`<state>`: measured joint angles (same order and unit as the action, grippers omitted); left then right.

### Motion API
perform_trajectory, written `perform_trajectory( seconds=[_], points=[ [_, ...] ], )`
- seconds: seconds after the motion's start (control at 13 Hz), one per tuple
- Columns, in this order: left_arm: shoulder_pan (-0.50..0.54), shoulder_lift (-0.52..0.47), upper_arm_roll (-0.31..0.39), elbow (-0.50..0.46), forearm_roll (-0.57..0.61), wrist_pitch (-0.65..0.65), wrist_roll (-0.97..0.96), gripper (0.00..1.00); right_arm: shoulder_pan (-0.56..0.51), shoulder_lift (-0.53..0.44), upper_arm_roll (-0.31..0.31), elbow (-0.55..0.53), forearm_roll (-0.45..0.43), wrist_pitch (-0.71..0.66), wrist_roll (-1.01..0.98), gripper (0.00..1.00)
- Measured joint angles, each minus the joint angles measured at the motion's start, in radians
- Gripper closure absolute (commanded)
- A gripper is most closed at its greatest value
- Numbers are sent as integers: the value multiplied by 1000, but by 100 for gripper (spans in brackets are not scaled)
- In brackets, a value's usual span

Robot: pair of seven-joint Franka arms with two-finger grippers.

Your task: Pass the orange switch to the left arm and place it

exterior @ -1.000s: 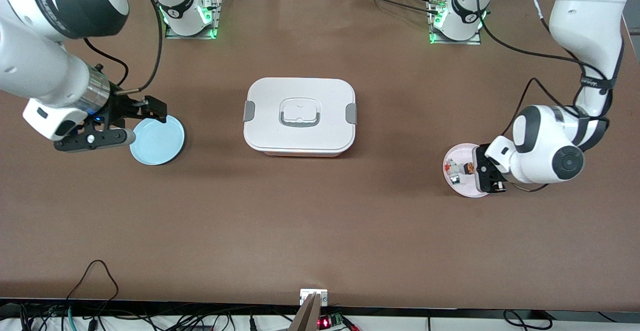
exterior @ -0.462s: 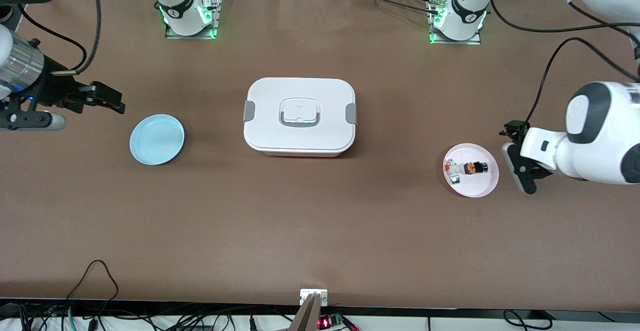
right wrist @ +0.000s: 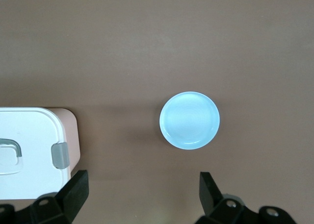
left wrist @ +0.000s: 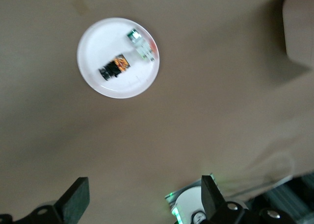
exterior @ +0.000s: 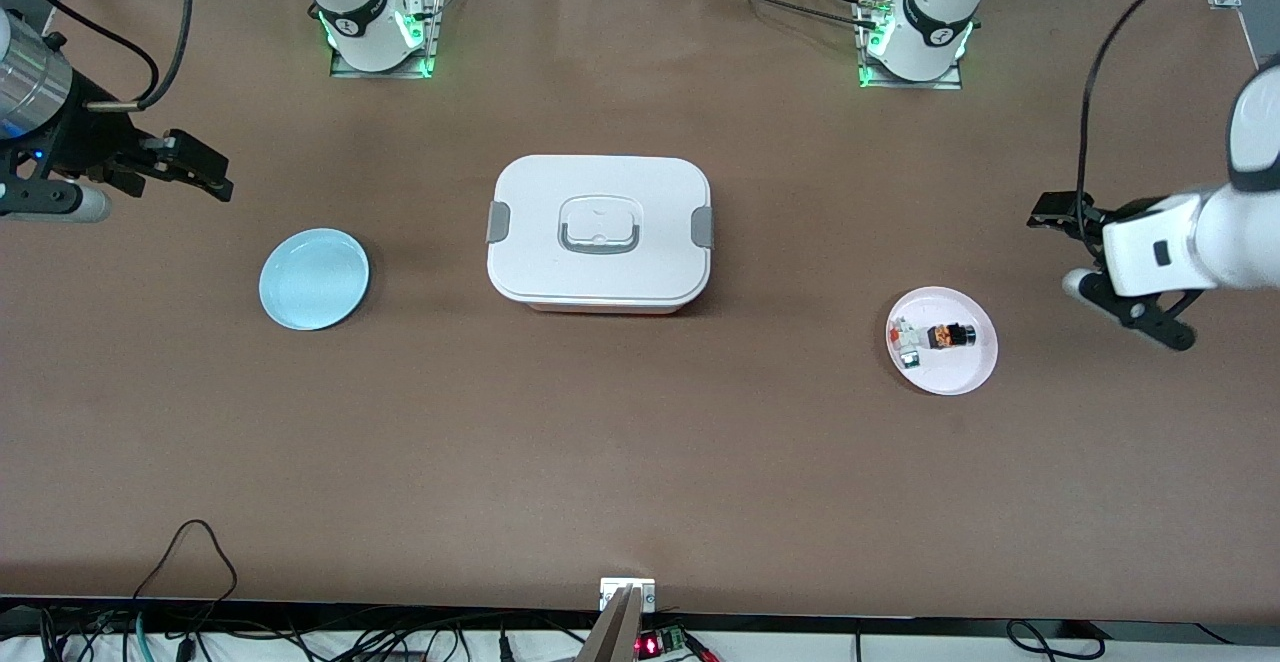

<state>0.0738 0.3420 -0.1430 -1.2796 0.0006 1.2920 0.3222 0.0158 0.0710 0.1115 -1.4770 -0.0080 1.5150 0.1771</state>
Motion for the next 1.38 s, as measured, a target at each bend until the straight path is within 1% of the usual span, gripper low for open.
perform_trajectory(
  seconds=[0.08,0.15,0.31,0.38,0.46,0.62,1.38],
  points=[
    [-10,-62,3,-51,0,71,-81,0,0,-9,1,-9,-1,2,2,0],
    [-22,-128,15,-126,0,159,-148,0,0,-11,1,-12,-1,4,4,0],
    [-67,-247,81,-291,0,317,-242,0,-1,-12,1,-12,-7,8,4,0],
    [-76,-289,103,-356,0,353,-259,0,0,-12,1,-12,-12,9,4,0],
    [-77,-316,113,-397,0,365,-265,0,0,-12,2,-11,-17,11,4,0],
    [-78,-334,117,-427,0,365,-273,0,1,-12,4,-11,-17,11,4,0],
    [-86,-334,116,-428,0,363,-278,0,1,-12,5,-11,-17,12,4,0]
  ],
)
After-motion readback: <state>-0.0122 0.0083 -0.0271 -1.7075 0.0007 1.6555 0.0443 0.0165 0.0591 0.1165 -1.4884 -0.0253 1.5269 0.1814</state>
